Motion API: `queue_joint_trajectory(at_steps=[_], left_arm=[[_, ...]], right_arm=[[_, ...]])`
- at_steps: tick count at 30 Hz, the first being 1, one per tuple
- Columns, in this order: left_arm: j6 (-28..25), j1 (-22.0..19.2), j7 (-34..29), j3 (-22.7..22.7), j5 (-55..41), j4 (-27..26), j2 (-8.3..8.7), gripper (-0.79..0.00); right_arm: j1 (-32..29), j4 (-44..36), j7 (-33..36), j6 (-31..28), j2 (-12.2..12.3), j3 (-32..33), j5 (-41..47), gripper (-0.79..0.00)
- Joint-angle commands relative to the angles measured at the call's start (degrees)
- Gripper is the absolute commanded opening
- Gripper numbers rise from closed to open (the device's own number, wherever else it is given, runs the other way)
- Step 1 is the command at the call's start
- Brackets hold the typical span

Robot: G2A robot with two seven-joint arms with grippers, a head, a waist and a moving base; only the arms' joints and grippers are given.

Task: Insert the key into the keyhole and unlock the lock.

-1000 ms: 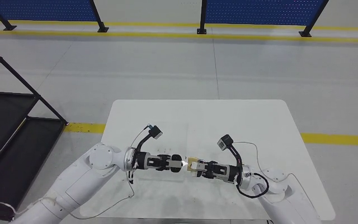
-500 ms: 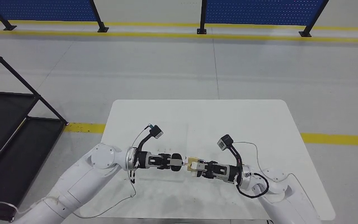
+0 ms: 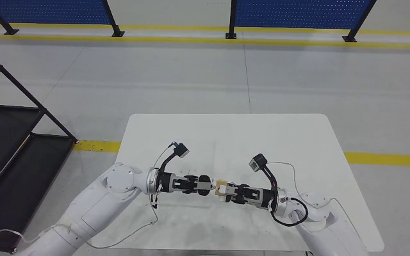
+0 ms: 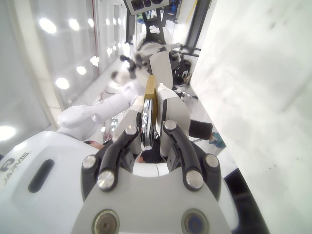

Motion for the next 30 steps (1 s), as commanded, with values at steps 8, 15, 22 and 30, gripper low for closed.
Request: queue_joint_trajectory(at_steps=[8,15,22,30], left_arm=[[-4.88,1.43,2.57,-1.51,6.08,-2.03,-0.12,-0.785],[-8.29,2.94,4.43,-3.06,9.71,-3.10,-0.06,-0.785],[-8.82,4.76,7.77,-4.30,14.24,-4.58,-0.06,-0.785],[-10.09,5.81,10.10,-5.18,16.79,-5.52,-0.20,-0.785]], right_arm=[[0.00,0.00,0.00,0.00,0.00,0.00,0.00,-0.785],[0.00,0.00,0.00,0.00,0.00,0.00,0.00,-0.785],[0.00,0.00,0.00,0.00,0.00,0.00,0.00,-0.785],[0.00,0.00,0.00,0.00,0.00,0.00,0.00,-0.785]])
